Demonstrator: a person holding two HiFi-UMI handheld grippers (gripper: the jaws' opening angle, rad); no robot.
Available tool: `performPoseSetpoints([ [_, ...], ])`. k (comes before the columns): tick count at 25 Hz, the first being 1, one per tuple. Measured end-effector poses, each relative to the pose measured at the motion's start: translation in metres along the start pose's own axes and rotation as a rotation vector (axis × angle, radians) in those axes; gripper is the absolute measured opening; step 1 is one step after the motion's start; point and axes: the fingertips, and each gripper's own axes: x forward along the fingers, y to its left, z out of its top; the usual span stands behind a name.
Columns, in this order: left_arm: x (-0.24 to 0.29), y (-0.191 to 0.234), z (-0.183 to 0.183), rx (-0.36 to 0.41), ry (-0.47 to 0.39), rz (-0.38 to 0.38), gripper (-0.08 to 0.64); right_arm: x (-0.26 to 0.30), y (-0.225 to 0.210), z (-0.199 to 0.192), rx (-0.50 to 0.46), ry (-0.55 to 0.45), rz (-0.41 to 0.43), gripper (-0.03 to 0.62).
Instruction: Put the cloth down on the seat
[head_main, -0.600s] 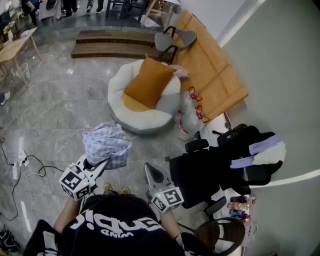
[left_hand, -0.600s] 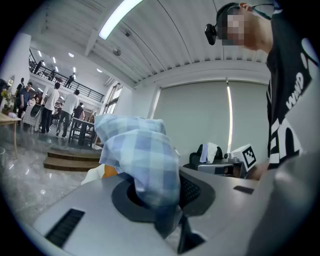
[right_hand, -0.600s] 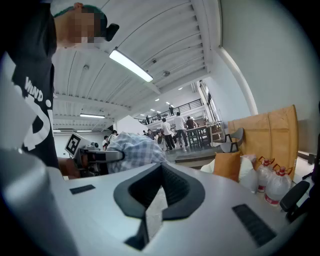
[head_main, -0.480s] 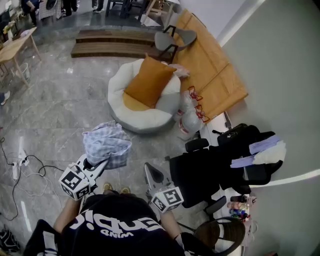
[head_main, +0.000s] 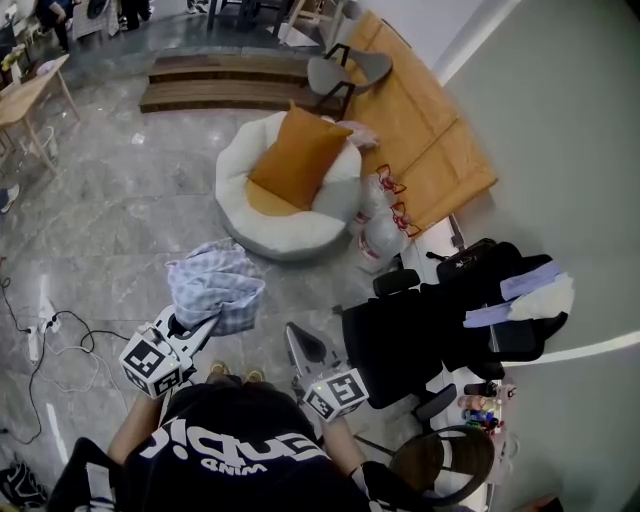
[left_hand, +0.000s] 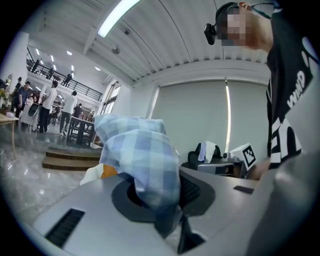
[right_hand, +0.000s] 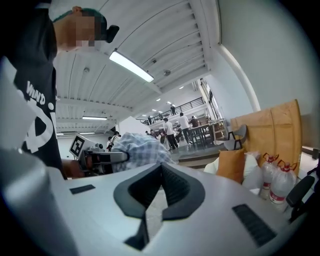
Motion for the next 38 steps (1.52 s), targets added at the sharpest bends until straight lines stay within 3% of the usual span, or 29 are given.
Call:
performPoseSetpoints([
  [13,-0.024,0.019,-0.005,0.021,-0.003,-0.072,0.084,0.009,0.023,-0.009,0.009,-0.015,-0.082,0.02],
  [24,-0.015,0.029,-0.005,0.011,0.009,-0.104,0.084,0.008,0.008,-0.008,0.016,-0.016,-0.166,0.02],
  [38,0.026,0.049,0.001,-0.005,0.027,-0.092,0.084,0.038,-0.034,-0.008,0.022,0.01,-0.15,0.02],
])
